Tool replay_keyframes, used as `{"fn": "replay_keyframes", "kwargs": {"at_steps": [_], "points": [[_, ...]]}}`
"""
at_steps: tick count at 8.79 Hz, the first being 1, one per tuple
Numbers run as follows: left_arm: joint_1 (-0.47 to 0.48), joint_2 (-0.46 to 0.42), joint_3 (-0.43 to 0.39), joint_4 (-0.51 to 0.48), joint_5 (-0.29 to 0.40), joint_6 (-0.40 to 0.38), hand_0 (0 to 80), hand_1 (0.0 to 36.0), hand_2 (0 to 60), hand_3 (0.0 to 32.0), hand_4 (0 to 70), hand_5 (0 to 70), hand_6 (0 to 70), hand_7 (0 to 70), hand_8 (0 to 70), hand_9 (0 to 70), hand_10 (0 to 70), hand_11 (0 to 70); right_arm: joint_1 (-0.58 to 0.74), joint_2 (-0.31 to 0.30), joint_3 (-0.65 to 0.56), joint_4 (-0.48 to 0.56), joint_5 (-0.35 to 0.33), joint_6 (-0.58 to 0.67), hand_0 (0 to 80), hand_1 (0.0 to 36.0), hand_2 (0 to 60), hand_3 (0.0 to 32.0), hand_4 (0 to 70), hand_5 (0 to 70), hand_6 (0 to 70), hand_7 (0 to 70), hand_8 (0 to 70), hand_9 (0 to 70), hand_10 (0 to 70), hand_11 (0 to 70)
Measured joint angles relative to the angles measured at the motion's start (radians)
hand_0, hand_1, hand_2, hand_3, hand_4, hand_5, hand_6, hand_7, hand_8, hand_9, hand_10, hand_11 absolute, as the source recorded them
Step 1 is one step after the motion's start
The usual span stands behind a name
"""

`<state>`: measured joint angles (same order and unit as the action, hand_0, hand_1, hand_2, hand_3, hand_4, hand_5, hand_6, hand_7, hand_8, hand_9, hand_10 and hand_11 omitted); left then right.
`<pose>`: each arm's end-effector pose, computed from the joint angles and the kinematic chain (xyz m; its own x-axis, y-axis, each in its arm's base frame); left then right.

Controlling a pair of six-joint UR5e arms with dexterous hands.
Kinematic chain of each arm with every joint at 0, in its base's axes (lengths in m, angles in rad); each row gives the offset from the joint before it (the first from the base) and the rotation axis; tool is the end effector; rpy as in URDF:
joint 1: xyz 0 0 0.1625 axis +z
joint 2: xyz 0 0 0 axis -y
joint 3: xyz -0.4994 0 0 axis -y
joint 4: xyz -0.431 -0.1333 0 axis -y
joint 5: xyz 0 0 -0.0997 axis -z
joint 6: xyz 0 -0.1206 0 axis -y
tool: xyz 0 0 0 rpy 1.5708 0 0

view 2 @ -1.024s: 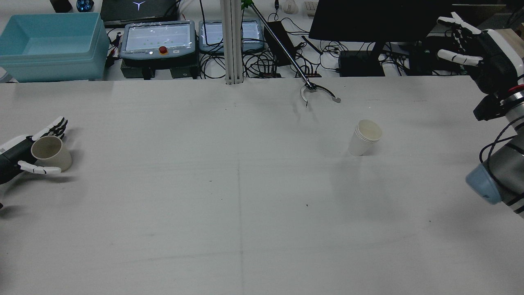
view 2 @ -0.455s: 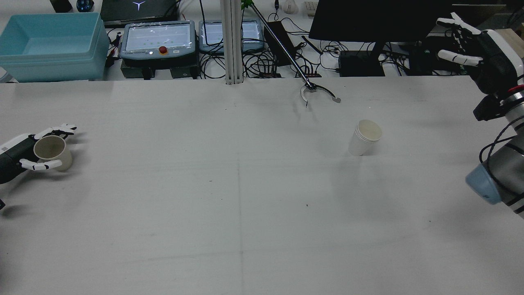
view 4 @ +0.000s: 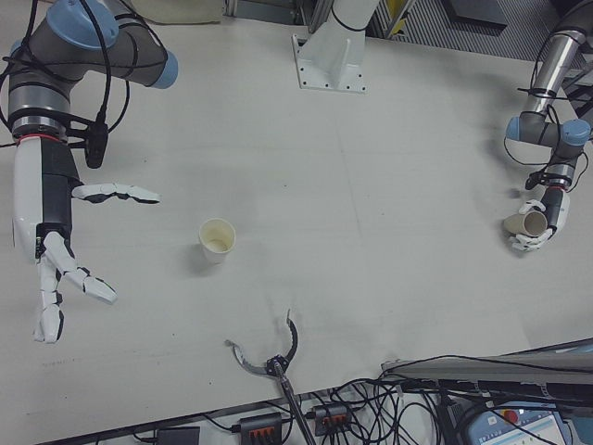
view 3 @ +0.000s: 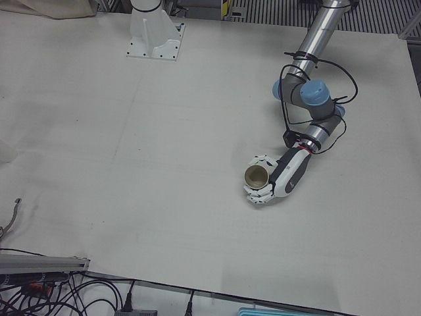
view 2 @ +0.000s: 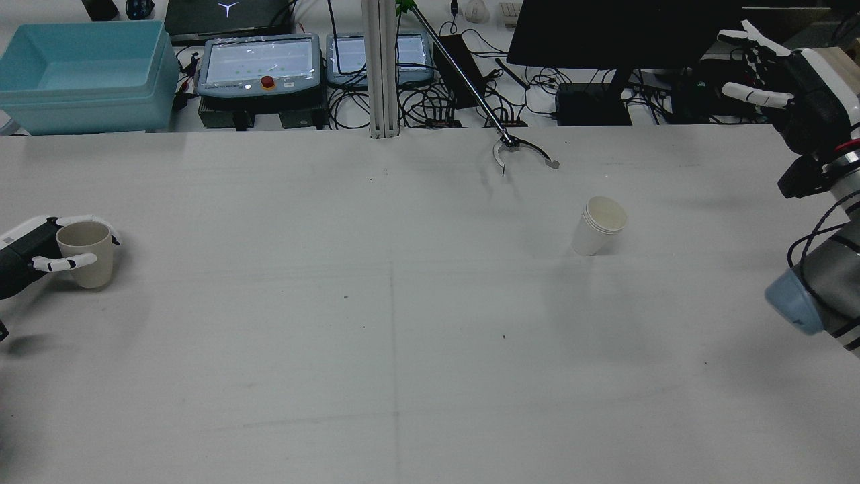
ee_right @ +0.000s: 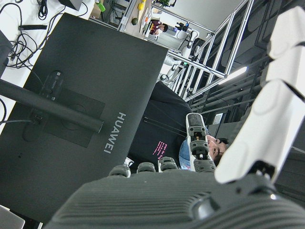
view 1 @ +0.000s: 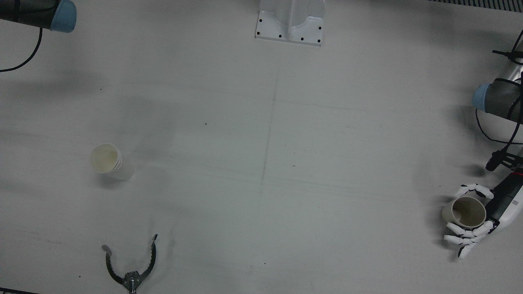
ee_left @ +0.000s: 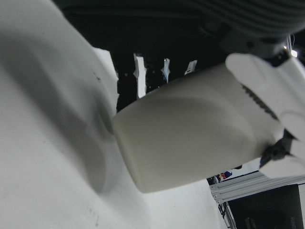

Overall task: Pour water
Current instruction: 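Lift the paper cup with the left hand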

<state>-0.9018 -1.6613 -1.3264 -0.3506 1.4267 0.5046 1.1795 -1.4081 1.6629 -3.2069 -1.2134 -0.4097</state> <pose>0.2587 -0.5700 0.8004 -0.8146 -0.3665 -0.4496 0.3114 0.3775 -0.8721 -0.0772 -0.6472 0.6233 -0.9431 -0.0330 0.3308 -0.3313 0.1755 -0.9271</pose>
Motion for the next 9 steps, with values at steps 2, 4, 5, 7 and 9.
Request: {"fn": "replay_keyframes", "kwargs": {"at_steps": [2,4,5,7,9], "points": [[-0.005,0.003,-0.013,0.019,-0.003,-0.019,30.5,21.1,60.0,0.0,41.4,49.6,23.1,61.5,21.4,36.3,34.8,49.4,0.0,0.0,0.0,0.0,0.001,0.001,44.7,12.5,15.1,1.2,7.3,17.7,0.6,7.8,0.0,0.1,0.0,0.0],[-0.026,0.021,-0.062,0.024,-0.017,-0.042,32.7,23.2,60.0,0.0,41.1,48.6,21.9,60.5,20.6,35.6,31.3,45.1,-0.001,0.005,0.002,0.001,0.001,0.003,45.8,14.4,18.1,1.4,6.3,18.4,1.0,8.2,0.0,0.2,0.0,0.0],[-0.032,0.035,-0.094,0.025,-0.054,-0.077,32.4,23.1,60.0,0.0,40.2,47.2,21.1,59.7,20.2,35.1,30.9,44.6,-0.002,0.007,0.003,0.0,0.001,0.003,45.6,14.5,17.6,2.2,2.4,16.7,0.1,6.3,0.0,0.0,0.0,0.0],[-0.036,0.067,-0.217,0.06,-0.148,-0.124,35.9,23.6,60.0,0.0,40.0,45.9,20.6,58.6,19.5,34.2,29.4,42.7,-0.032,0.018,-0.004,0.005,0.061,0.003,45.7,14.9,16.4,4.6,0.0,12.4,0.0,2.6,0.0,0.0,0.0,0.0],[-0.036,0.083,-0.303,0.101,-0.186,-0.126,34.7,22.3,60.0,0.0,40.6,45.1,20.9,58.3,19.9,34.8,28.9,42.0,-0.162,0.022,-0.006,0.033,0.239,0.005,46.1,16.3,16.8,5.6,0.0,8.9,0.0,0.0,0.0,0.0,0.0,0.0]]}}
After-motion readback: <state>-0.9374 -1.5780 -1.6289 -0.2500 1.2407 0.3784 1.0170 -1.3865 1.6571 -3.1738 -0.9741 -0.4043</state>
